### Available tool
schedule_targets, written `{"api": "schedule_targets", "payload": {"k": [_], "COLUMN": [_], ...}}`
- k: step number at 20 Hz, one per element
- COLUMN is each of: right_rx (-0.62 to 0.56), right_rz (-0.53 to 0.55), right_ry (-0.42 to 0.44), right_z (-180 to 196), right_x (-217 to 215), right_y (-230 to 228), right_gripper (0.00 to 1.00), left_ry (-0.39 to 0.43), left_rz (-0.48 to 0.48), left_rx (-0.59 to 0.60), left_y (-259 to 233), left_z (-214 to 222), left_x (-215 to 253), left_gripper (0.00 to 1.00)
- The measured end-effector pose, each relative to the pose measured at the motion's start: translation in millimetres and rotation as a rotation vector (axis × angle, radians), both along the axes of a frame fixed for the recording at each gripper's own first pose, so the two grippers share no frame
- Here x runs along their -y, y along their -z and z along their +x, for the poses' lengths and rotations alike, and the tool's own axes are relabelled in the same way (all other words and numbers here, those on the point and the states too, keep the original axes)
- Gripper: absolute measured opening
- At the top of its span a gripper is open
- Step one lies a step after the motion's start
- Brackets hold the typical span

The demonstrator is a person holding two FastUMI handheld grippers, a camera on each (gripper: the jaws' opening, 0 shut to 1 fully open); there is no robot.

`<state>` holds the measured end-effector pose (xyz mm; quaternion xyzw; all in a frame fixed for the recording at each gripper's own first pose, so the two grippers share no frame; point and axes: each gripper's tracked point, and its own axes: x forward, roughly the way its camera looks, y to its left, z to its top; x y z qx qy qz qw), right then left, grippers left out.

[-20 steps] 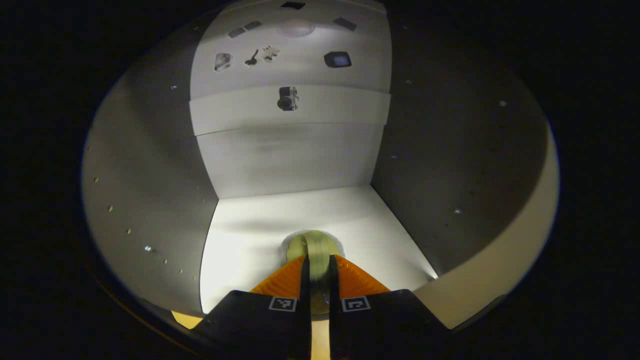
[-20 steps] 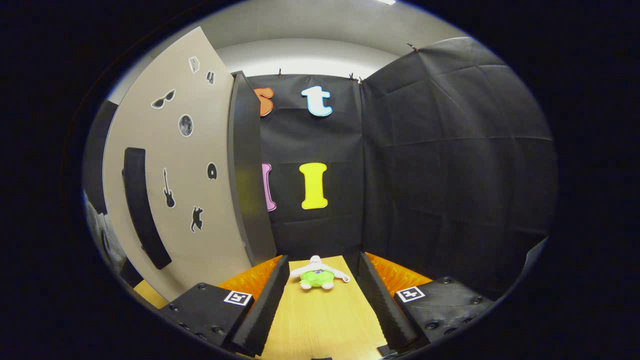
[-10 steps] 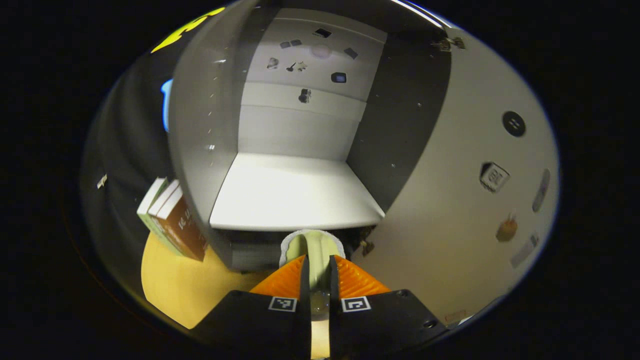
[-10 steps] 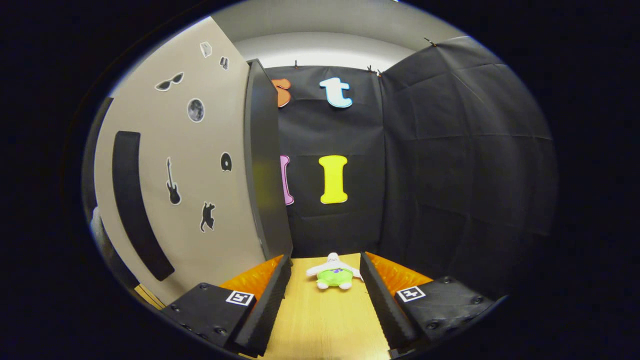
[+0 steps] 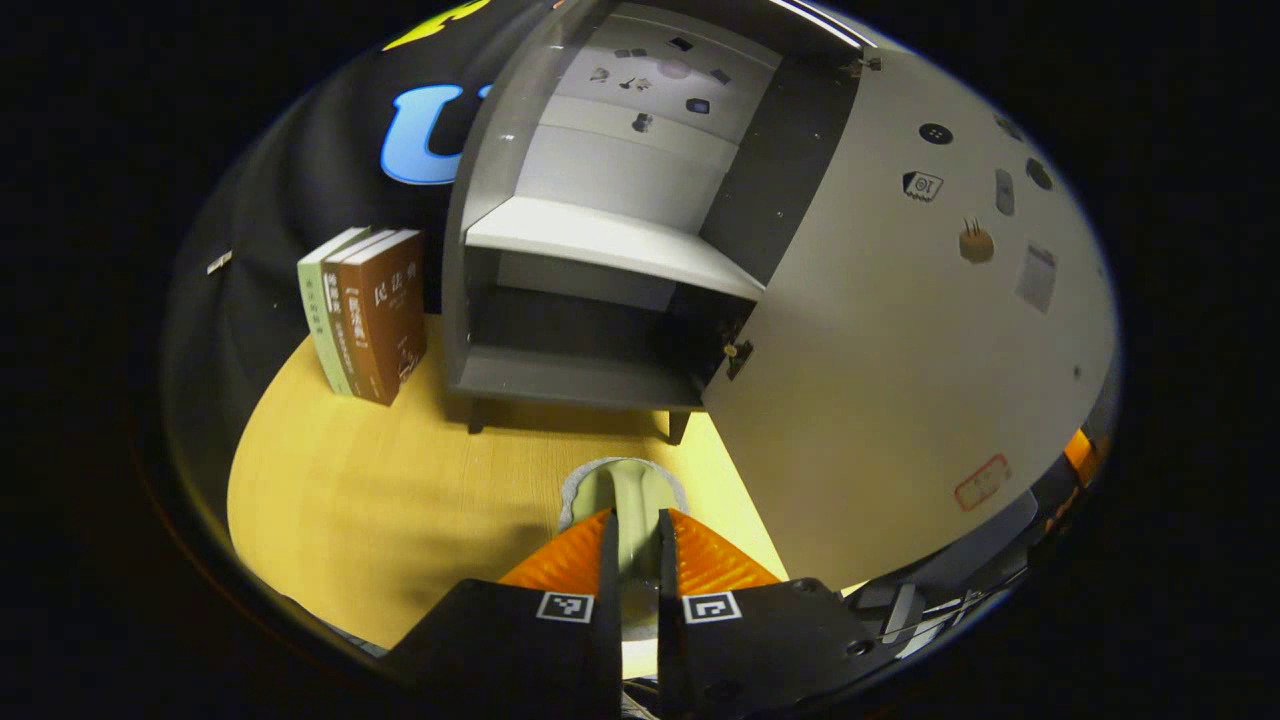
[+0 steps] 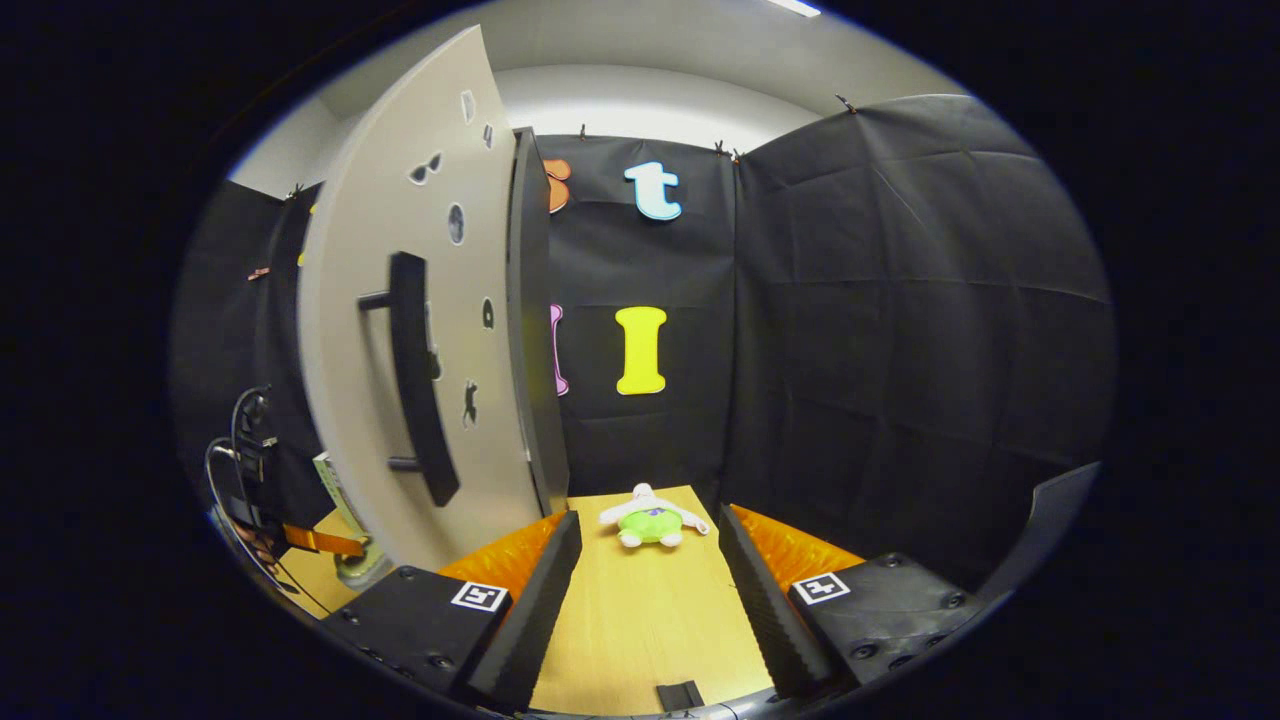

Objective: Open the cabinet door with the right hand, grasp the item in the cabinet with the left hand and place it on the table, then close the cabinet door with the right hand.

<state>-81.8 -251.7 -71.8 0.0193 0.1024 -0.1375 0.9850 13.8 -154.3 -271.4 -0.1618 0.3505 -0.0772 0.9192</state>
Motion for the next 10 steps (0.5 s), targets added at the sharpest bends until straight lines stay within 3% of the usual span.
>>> {"api": "schedule_targets", "payload": {"k": [1,5,10], "right_rx": [-0.008,-0.037,-0.083], "right_rz": [-0.015,-0.061,-0.134], "right_ry": [0.004,-0.010,-0.063], "right_z": [-14,-45,-34], "right_x": [-2,-17,-25], "right_y": [-1,-4,9], "right_gripper": [0.82,0.84,0.85], "left_ry": [0.000,-0.012,-0.011], "left_rz": [-0.003,0.038,0.053], "left_rx": [0.005,0.014,-0.035], "left_y": [12,50,120], "left_z": [-9,-37,-52], "left_x": [3,10,27], "left_gripper": [0.18,0.18,0.19]}}
